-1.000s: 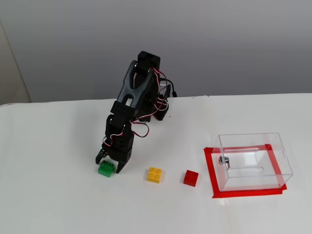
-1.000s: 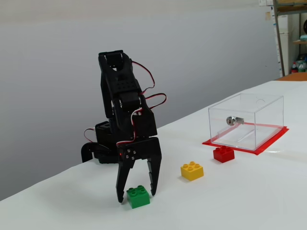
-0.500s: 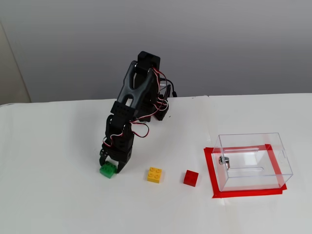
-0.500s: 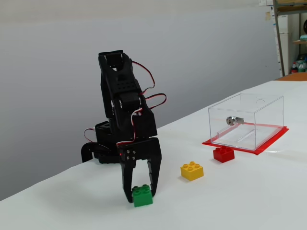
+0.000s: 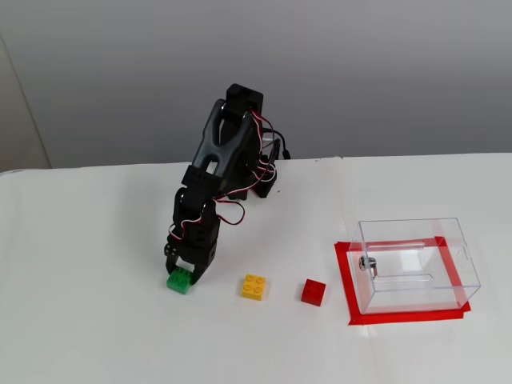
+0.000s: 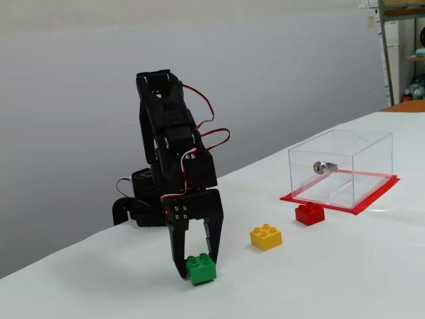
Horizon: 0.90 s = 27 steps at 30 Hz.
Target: Pick the green lego brick and place it into the transparent box
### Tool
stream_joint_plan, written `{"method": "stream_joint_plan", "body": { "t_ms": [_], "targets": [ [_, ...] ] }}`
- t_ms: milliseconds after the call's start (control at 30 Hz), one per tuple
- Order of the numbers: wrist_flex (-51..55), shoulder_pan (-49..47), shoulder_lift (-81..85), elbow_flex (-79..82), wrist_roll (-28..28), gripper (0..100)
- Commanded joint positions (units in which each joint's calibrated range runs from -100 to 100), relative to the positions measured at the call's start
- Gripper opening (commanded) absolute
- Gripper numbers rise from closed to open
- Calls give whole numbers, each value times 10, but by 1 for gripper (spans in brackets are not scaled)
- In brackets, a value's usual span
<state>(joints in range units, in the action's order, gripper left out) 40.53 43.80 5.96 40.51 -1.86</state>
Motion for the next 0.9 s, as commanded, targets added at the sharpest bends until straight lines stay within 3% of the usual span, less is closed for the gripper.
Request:
{"method": "stream_joint_plan", "body": {
  "t_ms": [0, 600, 867],
  "targets": [
    [1, -1, 63, -13, 2, 9],
    [4, -101, 368, 8, 2, 8],
    [87, -160, 447, 0, 2, 8]
  ]
}}
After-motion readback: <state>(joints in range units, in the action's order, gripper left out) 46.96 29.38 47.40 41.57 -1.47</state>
